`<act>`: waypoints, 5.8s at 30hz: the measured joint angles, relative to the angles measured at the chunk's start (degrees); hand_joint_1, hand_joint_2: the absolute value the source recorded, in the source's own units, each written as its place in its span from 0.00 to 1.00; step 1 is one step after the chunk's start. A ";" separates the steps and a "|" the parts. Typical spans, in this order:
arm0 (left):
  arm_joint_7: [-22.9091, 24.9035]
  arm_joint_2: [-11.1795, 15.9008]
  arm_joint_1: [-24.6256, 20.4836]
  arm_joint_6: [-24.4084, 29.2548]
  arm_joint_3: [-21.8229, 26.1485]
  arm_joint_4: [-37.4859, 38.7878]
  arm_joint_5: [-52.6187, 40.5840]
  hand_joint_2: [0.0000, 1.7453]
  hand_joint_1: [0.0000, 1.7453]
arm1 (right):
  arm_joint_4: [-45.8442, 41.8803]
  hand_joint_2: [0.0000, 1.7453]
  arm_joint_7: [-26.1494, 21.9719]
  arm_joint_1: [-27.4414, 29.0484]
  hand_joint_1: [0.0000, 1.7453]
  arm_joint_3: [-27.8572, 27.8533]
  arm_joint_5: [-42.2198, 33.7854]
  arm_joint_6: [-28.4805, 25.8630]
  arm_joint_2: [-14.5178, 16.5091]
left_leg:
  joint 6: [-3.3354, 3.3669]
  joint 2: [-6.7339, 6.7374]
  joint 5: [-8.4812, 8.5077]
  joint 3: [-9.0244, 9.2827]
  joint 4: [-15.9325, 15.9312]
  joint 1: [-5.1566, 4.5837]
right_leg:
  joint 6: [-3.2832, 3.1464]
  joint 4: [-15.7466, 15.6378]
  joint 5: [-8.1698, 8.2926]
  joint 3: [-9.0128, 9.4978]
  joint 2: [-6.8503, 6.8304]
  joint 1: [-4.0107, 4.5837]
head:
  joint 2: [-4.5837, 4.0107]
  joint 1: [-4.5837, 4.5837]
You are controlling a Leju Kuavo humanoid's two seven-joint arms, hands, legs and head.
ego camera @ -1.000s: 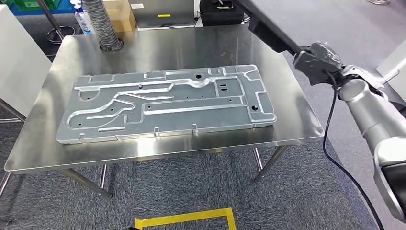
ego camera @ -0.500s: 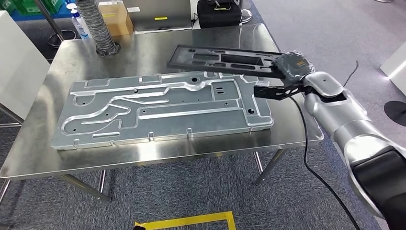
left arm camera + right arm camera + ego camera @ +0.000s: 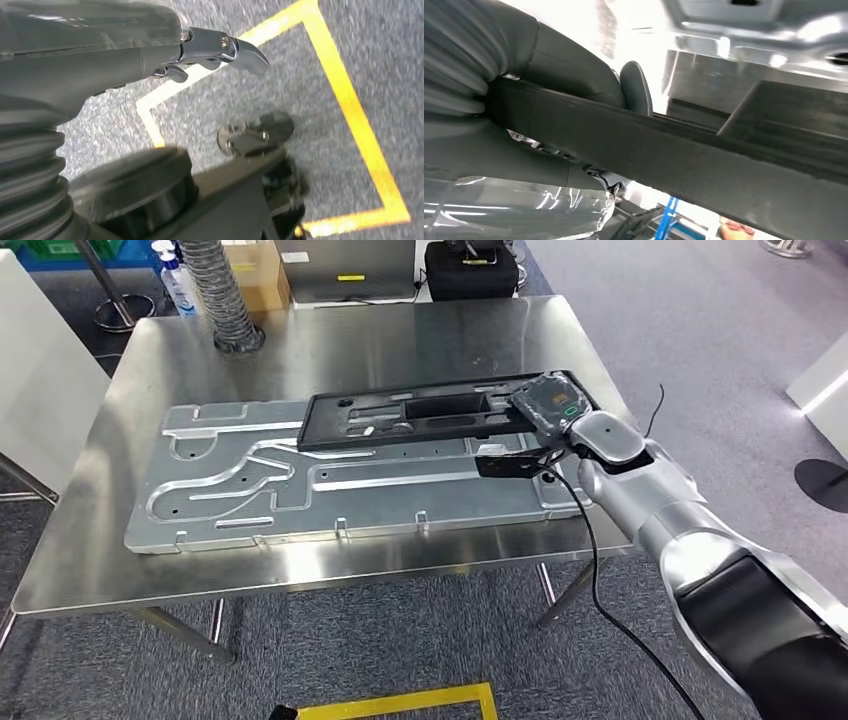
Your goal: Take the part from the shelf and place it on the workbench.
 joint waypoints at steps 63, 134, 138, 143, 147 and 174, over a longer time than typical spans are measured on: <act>5.78 -0.10 -0.93 -1.58 1.31 0.03 1.18 0.00 0.00 | 2.05 0.00 1.63 -2.17 0.00 -12.02 4.24 5.26 -0.32 | 0.24 0.56 -0.26 2.03 -1.30 -0.10 | -0.32 5.07 -0.43 -3.31 -0.31 0.79 | 0.00 0.02; 6.69 3.02 3.16 1.47 -0.12 0.01 3.13 0.00 0.00 | 15.02 0.00 12.27 60.16 0.00 -72.85 -31.50 6.59 14.66 | -2.36 1.68 1.89 -2.21 0.60 -0.01 | -2.36 -12.99 -0.39 14.19 -0.80 0.82 | 0.00 -0.02; 6.80 3.02 3.33 1.51 -0.04 0.01 2.79 0.00 0.00 | 15.33 0.00 11.15 60.59 0.00 -72.97 -28.60 7.94 18.01 | -3.33 1.10 -8.81 -4.80 10.64 0.39 | -3.86 -13.06 3.06 10.23 -0.92 1.09 | 0.00 -0.04; 5.98 3.00 3.25 1.52 -0.26 0.01 1.68 0.00 0.00 | 15.57 0.75 11.27 60.70 0.00 -68.91 -19.85 9.38 20.28 | -2.97 1.04 -4.89 1.09 12.69 0.41 | -3.55 -12.81 7.27 4.57 -0.83 1.55 | 0.00 -0.04; 5.33 3.02 2.94 1.67 -0.44 0.01 1.31 0.00 0.00 | 15.61 0.00 11.87 60.78 0.00 -67.34 -19.53 11.32 20.78 | -1.46 1.02 -8.97 13.82 -3.98 -0.20 | -2.47 -12.07 9.45 3.05 -0.80 1.78 | 0.00 -0.04; 12.90 2.95 4.46 2.76 -5.85 0.02 6.76 1.00 0.00 | 13.67 1.00 5.03 61.32 0.00 -61.38 -15.94 1.04 20.32 | -2.72 0.99 -7.37 4.11 5.02 0.65 | -3.57 -11.94 4.24 8.33 -0.42 1.41 | 0.00 -0.04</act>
